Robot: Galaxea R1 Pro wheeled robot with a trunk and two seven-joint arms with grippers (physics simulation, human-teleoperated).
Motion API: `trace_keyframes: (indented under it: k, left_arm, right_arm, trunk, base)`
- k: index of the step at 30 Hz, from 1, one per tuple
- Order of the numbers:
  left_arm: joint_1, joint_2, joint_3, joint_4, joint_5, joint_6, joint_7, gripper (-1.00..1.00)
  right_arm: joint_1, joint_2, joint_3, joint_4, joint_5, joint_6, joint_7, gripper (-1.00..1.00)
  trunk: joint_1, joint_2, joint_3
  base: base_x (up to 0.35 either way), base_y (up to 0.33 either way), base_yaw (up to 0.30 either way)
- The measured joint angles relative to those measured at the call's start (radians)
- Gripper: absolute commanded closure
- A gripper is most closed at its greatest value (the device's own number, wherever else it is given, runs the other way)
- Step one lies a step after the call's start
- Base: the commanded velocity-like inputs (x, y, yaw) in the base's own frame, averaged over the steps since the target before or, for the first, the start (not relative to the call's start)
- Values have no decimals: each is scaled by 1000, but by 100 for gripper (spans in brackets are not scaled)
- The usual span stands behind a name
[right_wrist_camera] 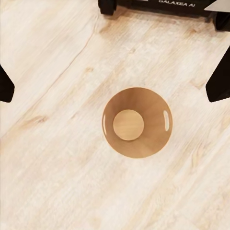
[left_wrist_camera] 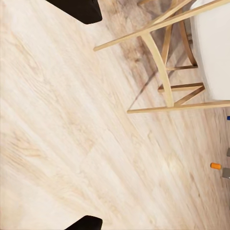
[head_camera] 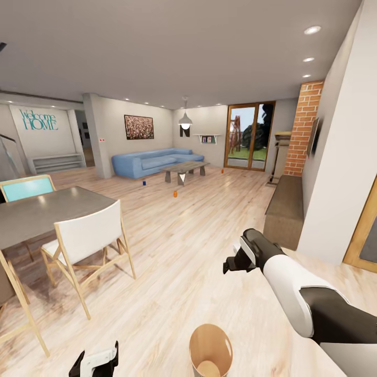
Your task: Put the three can of soda from the living room inside the tash can in the kitchen.
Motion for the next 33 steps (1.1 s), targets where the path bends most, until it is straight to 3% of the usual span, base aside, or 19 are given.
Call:
trace_keyframes:
  k: [6, 17, 33]
  left_arm:
    - [0, 1, 0, -1, 0, 1, 0, -100]
    - [0, 1, -1, -1, 0, 2, 0, -100]
    - [0, 1, -2, 0, 0, 2, -3, -100]
  right_arm:
    - [0, 3, 1, 0, 1, 0, -11, -100]
    - [0, 7, -10, 0, -7, 0, -113, -100]
    - [1, 8, -9, 0, -7, 0, -124, -100]
  trunk:
    - [23, -42, -19]
    - [65, -119, -67]
    - [127, -231, -143]
  base:
    - [0, 0, 0]
    - [0, 0, 0]
    - [0, 0, 0]
